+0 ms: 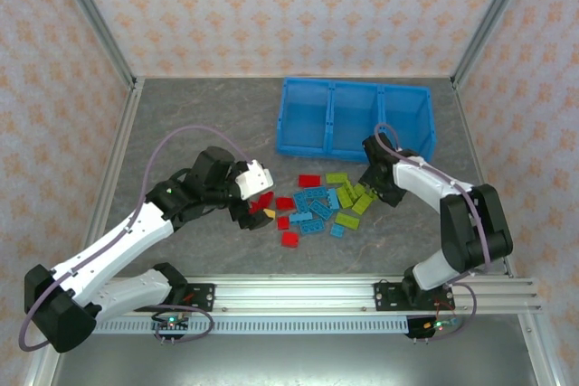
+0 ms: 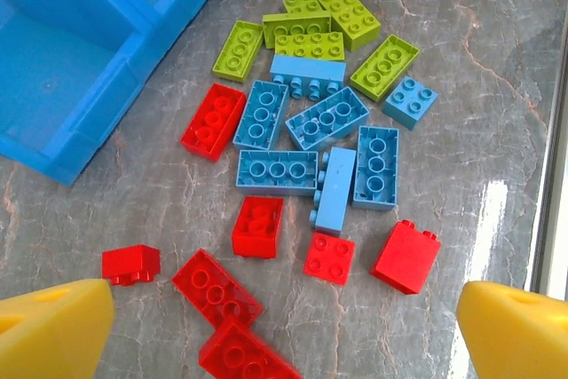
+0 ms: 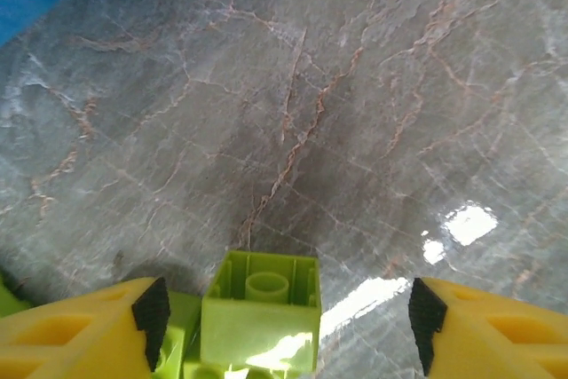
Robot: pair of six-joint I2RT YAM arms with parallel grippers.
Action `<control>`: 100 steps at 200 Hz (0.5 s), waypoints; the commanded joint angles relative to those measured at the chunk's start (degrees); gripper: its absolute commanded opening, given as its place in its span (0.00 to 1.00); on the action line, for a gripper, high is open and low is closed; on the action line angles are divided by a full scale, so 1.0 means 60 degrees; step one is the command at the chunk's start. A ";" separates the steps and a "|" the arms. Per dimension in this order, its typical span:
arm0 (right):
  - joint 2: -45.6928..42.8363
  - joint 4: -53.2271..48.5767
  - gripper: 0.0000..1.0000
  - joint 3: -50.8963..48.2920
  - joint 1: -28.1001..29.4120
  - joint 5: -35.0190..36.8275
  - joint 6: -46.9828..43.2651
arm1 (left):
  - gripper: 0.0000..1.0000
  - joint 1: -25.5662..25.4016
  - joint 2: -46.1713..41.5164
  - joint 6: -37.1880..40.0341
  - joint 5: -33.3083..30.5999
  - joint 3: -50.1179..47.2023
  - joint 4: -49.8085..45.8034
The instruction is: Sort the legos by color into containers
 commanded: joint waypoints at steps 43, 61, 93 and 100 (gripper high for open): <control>-0.0516 0.0575 0.38 -0.0681 -0.0159 0.0319 0.0544 | 1.00 0.0002 0.0434 0.0065 -0.0074 0.0292 0.0071; -0.1102 0.0494 0.31 -0.0822 -0.0288 0.0407 0.0797 | 1.00 0.0006 0.0464 0.0016 -0.0105 0.0276 0.0103; -0.3232 0.0180 0.28 -0.0442 -0.0323 0.1107 0.1158 | 1.00 0.0001 0.0453 -0.0050 -0.0156 0.0289 0.0144; -0.3776 0.0208 0.29 -0.0209 -0.0337 0.1760 0.0930 | 1.00 0.0004 0.0460 -0.0050 -0.0170 0.0302 0.0162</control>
